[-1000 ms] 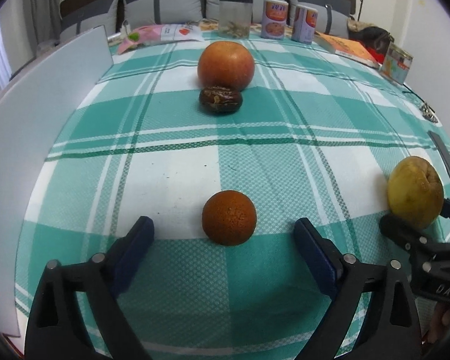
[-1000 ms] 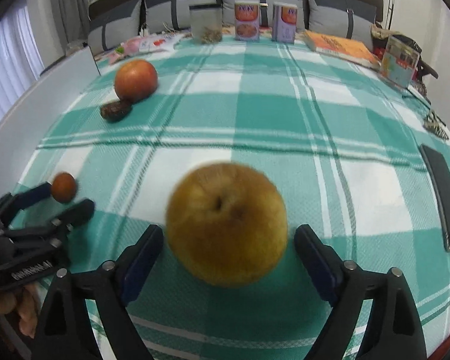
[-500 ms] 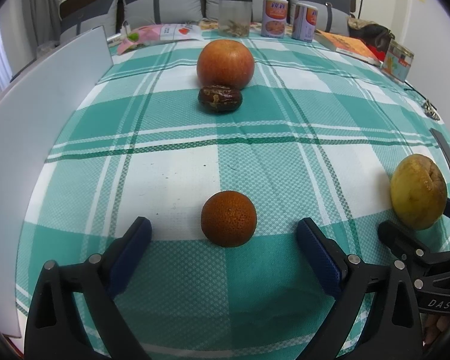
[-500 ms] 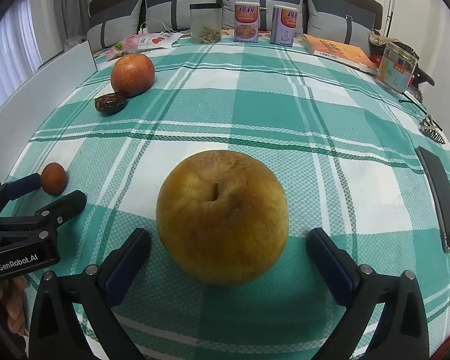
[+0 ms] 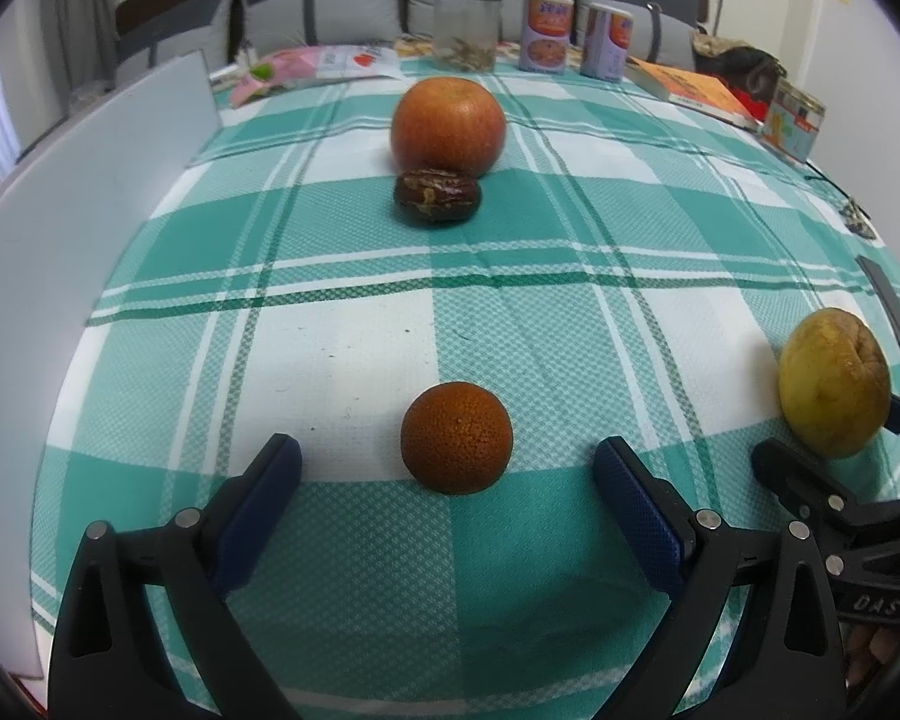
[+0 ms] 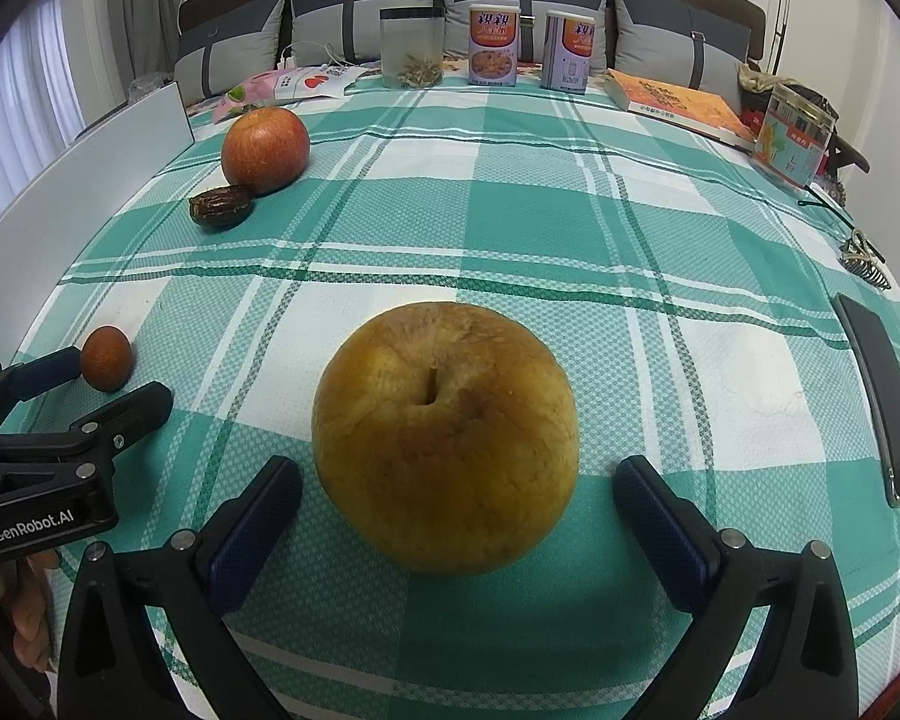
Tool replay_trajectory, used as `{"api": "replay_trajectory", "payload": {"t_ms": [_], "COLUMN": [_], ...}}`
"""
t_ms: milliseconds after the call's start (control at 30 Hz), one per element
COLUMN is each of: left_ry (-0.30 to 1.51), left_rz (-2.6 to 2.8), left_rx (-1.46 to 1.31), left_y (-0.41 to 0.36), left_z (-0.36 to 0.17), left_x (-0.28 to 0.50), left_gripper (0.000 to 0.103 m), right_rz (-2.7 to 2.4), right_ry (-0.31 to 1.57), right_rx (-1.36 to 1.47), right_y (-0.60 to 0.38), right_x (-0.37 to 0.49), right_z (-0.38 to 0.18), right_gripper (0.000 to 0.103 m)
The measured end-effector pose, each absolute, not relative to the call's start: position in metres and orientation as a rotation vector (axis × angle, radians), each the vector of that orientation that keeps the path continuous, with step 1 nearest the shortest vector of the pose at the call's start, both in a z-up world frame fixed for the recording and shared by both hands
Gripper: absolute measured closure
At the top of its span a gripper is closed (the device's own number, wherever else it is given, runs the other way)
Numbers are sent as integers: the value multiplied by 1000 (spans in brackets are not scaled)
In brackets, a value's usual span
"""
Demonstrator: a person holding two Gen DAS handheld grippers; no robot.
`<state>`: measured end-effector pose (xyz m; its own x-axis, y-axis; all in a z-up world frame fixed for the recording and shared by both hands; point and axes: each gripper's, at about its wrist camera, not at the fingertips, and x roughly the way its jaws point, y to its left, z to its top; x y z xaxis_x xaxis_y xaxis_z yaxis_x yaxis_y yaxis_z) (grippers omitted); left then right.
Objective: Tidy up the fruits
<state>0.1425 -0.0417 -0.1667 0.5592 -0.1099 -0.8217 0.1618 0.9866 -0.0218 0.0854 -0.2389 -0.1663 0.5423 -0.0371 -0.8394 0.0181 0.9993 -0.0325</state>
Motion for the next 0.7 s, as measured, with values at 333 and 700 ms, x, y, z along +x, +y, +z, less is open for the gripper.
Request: {"api": "replay_trajectory", "payload": {"t_ms": [333,700], "left_ry": [1017,1027], "left_rz": [-381,-315], "left_rx": [17,144], "left_y": [-21,-42], "left_z": [-139,-149], "left_x": [142,152], "left_gripper": [6,74], "right_rz": [125,158], "right_ry": [1049,1139], "right_rx": [97,20], "right_y": [-266,-250], "right_x": [88,110], "right_z": [-142,-147], "right_gripper": [0,37]}}
